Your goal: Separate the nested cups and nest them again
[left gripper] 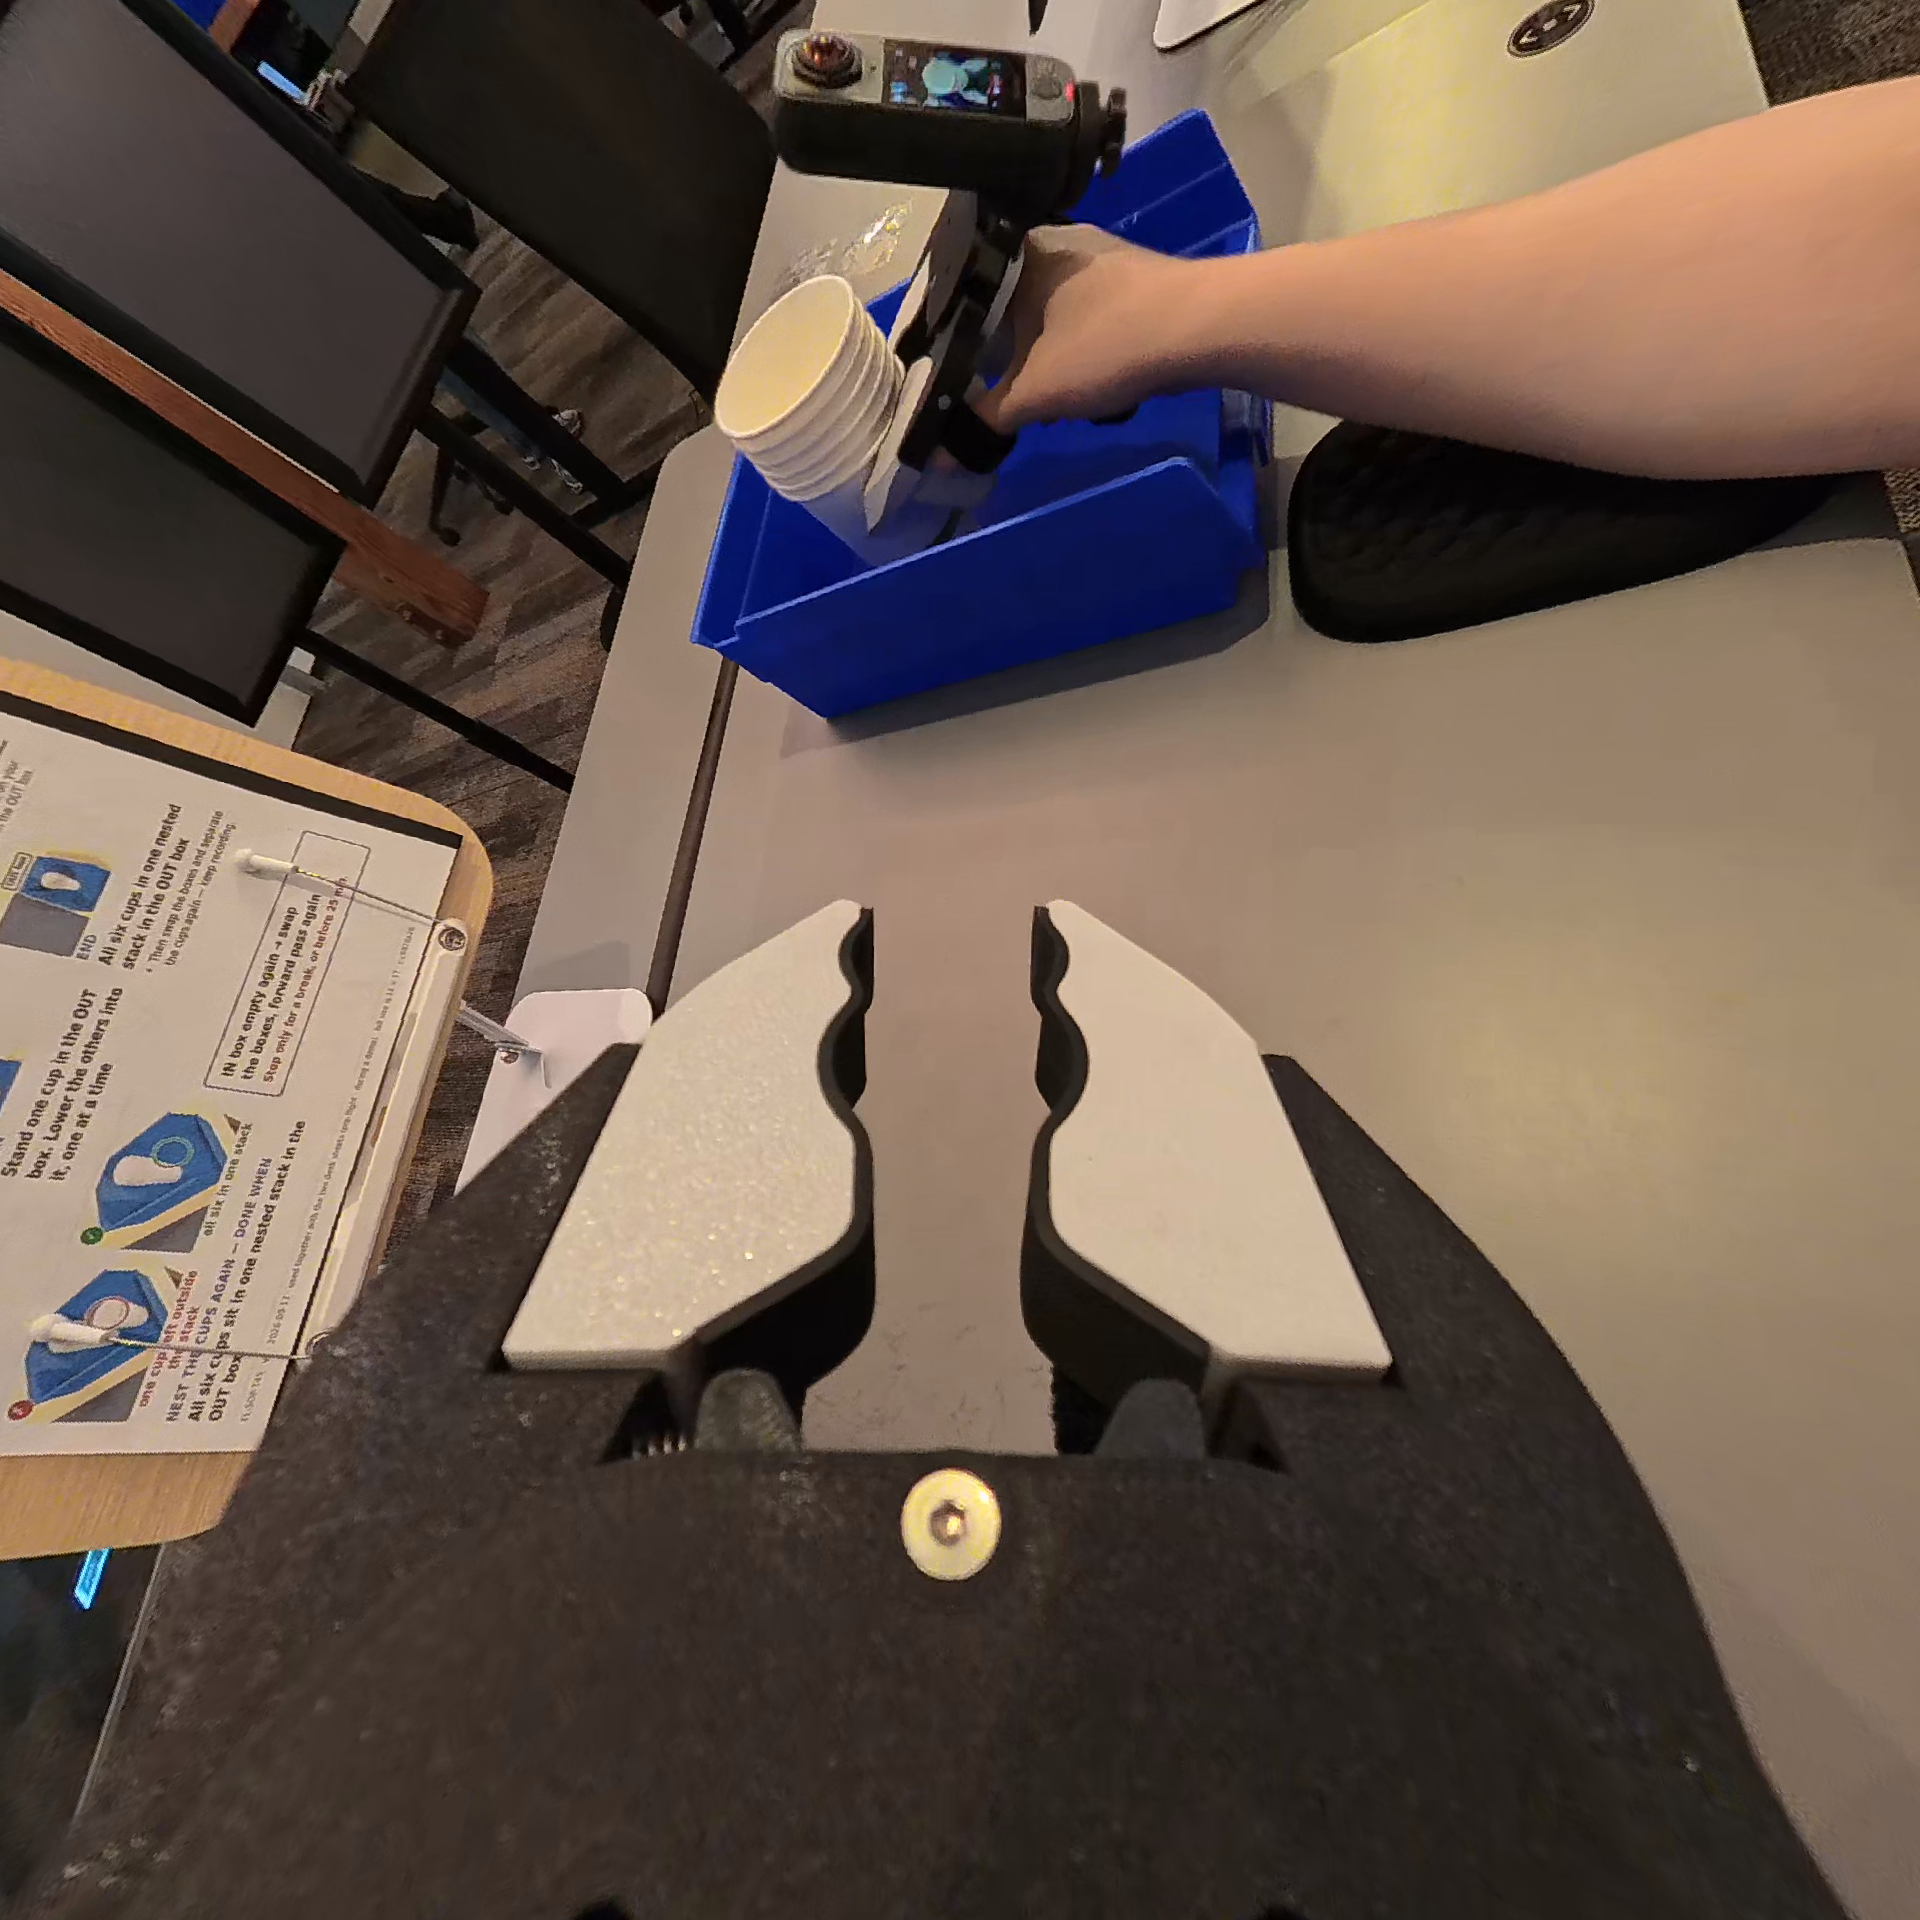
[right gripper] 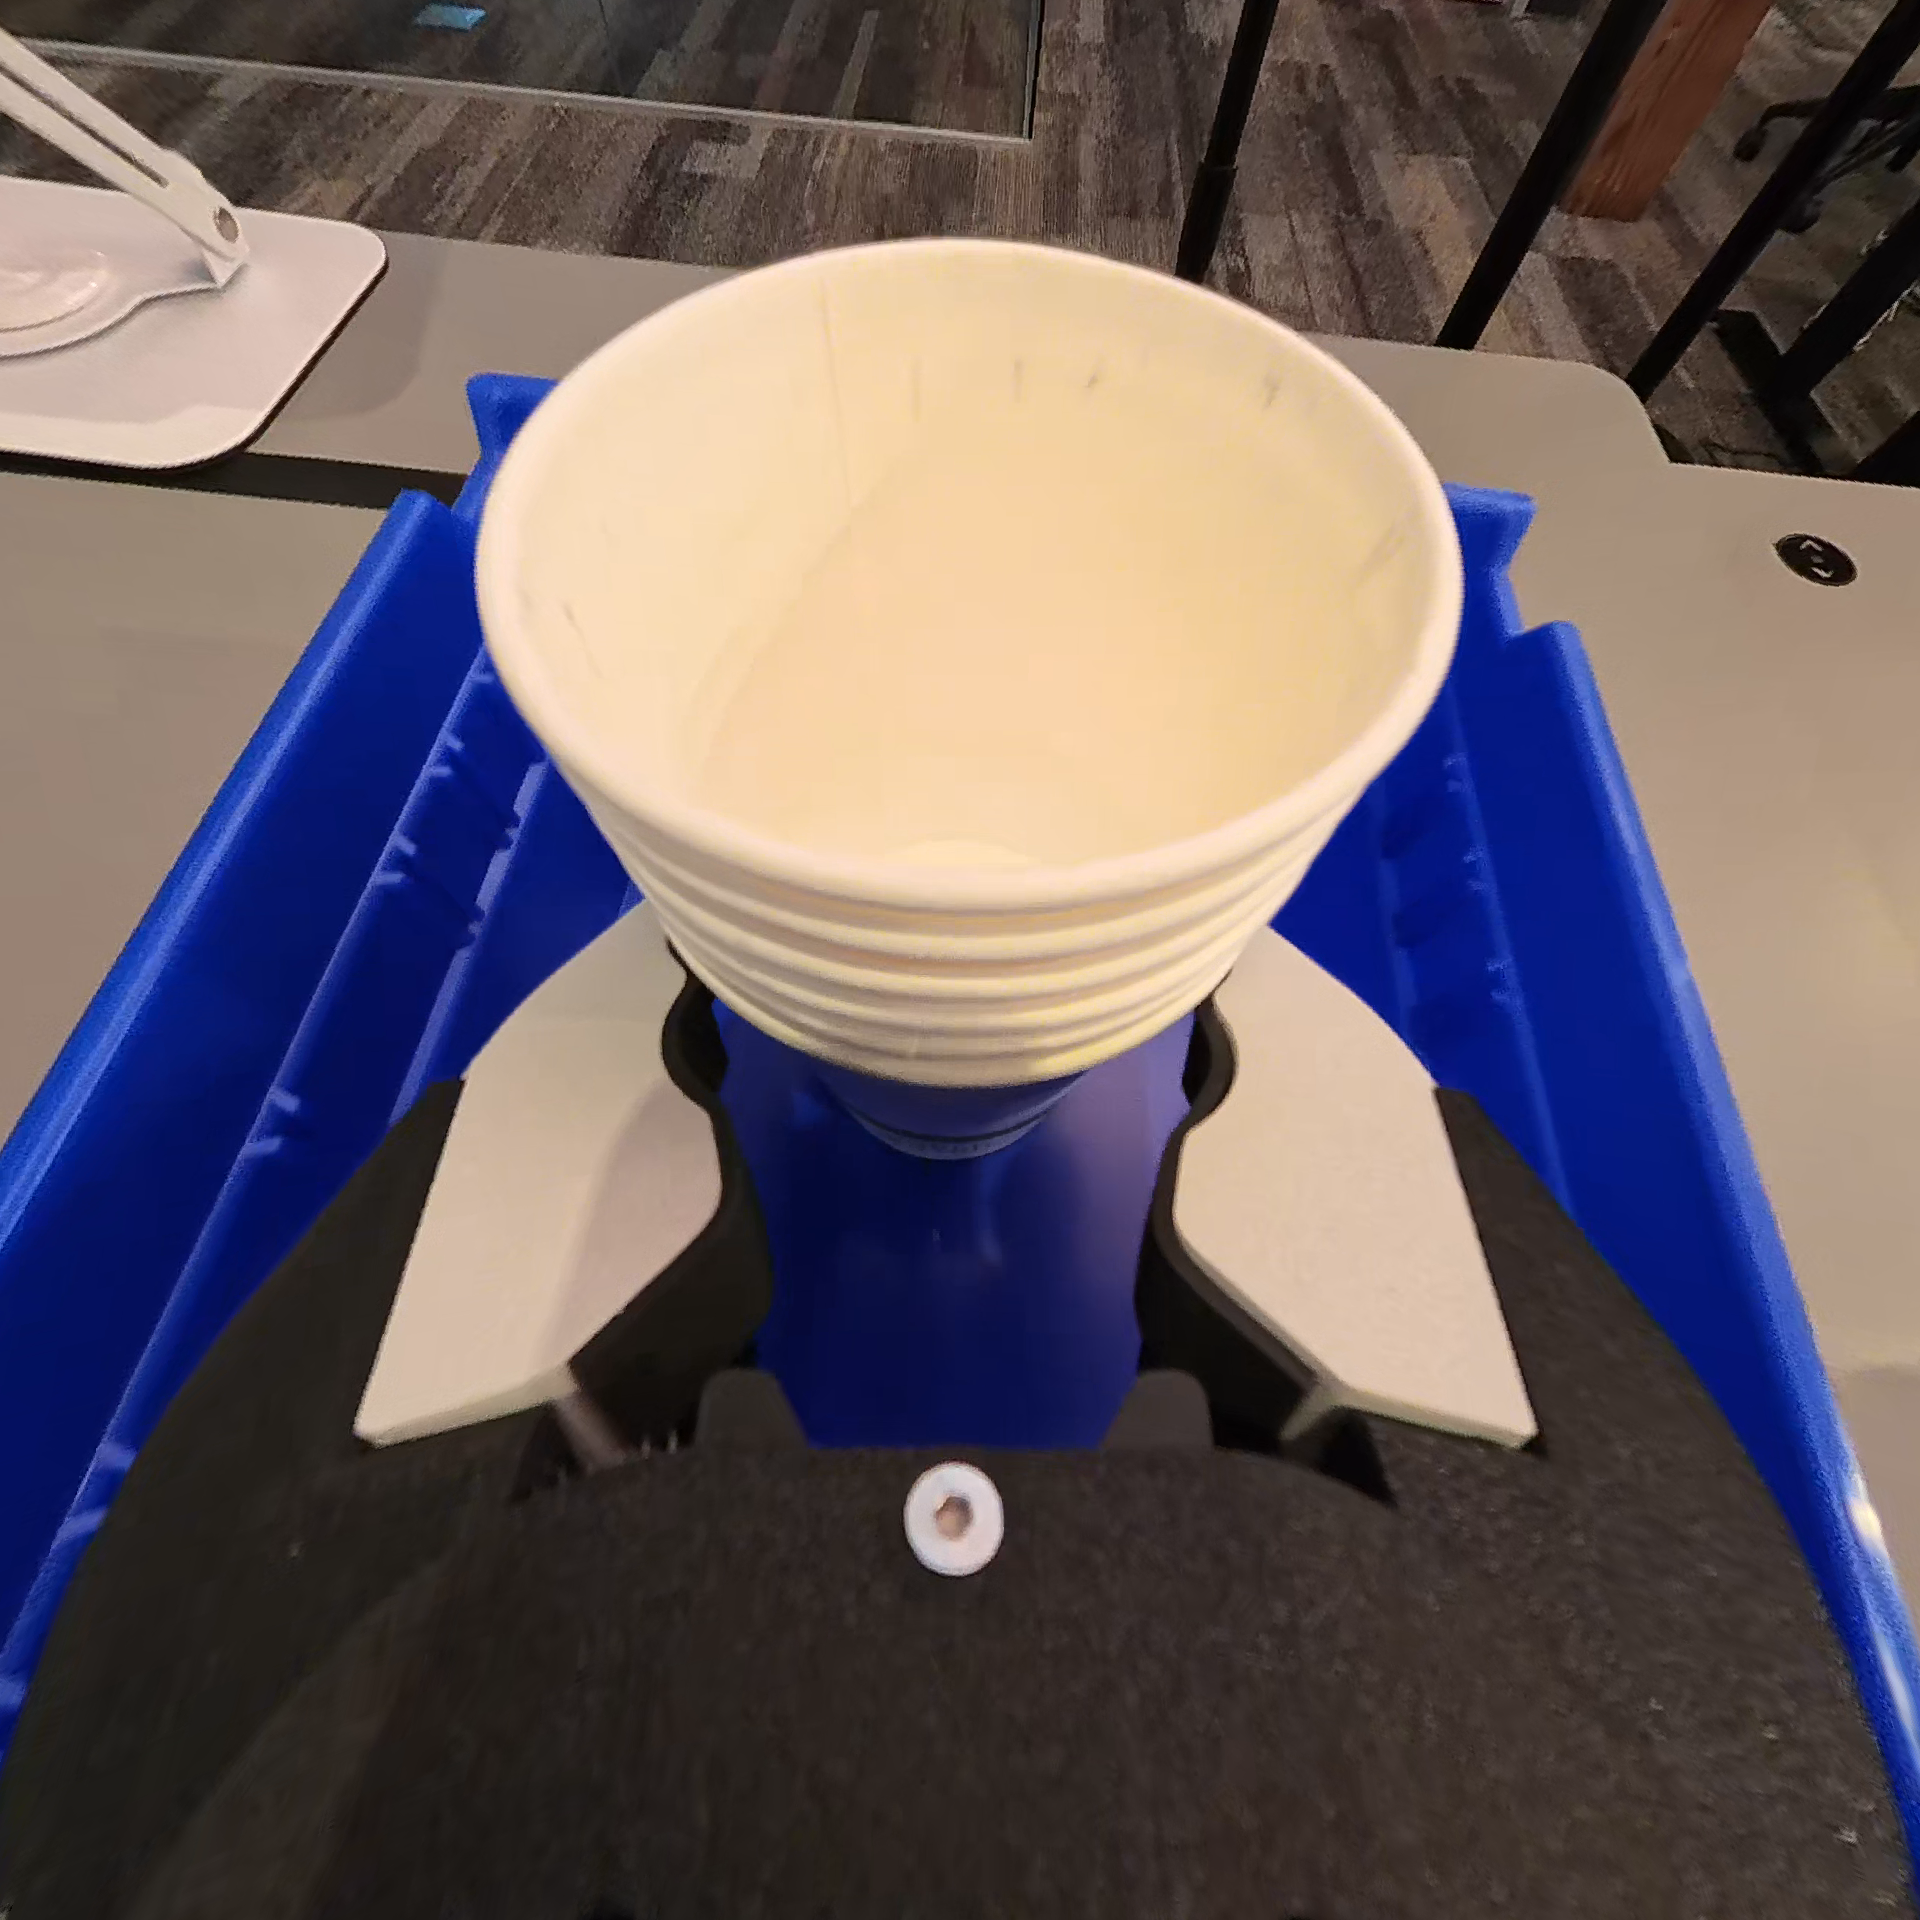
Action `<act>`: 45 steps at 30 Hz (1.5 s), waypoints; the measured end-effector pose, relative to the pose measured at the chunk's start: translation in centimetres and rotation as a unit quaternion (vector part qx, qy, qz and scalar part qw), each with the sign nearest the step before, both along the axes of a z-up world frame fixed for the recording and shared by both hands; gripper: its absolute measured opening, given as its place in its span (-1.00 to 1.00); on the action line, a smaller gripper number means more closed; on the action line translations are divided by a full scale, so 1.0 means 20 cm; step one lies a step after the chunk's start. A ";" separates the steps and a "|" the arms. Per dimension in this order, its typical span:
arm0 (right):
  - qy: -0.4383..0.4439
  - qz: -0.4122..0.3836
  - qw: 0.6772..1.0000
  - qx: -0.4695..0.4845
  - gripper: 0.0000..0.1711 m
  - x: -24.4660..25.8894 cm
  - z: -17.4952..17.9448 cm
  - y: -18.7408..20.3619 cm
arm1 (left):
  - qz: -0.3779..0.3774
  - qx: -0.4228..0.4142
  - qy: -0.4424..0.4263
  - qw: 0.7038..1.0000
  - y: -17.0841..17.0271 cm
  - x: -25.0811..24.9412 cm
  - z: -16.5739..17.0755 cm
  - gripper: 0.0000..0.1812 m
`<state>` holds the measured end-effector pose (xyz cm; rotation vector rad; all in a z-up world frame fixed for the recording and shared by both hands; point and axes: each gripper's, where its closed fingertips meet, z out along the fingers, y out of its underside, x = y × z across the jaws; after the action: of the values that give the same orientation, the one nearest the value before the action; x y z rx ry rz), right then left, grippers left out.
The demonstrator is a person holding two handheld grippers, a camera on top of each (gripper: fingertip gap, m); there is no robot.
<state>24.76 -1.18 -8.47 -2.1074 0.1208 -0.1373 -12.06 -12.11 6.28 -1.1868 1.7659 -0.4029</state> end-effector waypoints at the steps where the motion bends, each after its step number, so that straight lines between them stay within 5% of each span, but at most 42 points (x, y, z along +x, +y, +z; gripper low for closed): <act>1: 0.000 0.000 1.000 -0.005 0.02 0.00 0.00 -0.02 | 0.000 0.000 0.001 1.000 0.00 0.00 0.00 -0.69; 20: 0.005 0.011 1.000 -0.014 0.04 -0.04 -0.01 -0.20 | 0.004 -0.004 -0.001 1.000 -0.01 0.00 0.01 -0.67; 25: 0.002 0.032 0.996 -0.084 0.08 -0.08 0.01 -0.36 | 0.019 -0.007 -0.009 1.000 0.03 -0.04 0.04 -0.66; 30: -0.029 -0.015 0.998 -0.049 0.03 0.04 0.22 -0.58 | 0.028 -0.009 -0.025 0.999 0.05 -0.09 0.08 -0.66; 34: -0.021 -0.066 0.998 0.002 -0.21 0.31 0.44 -0.53 | 0.039 -0.006 -0.023 0.999 0.09 -0.11 0.09 -0.66; 39: 0.064 -0.042 0.989 -0.124 -0.21 0.47 0.20 -0.37 | 0.049 -0.004 -0.008 0.999 0.12 -0.10 0.04 -0.66; 45: -0.002 -0.014 0.969 -0.248 -0.52 0.50 -0.05 -0.35 | 0.065 -0.020 0.007 0.998 0.18 -0.05 -0.03 -0.66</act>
<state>34.73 -8.20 -9.57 -2.6053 0.1242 -0.2054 -13.00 -8.55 5.67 -1.3270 1.6891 -0.3553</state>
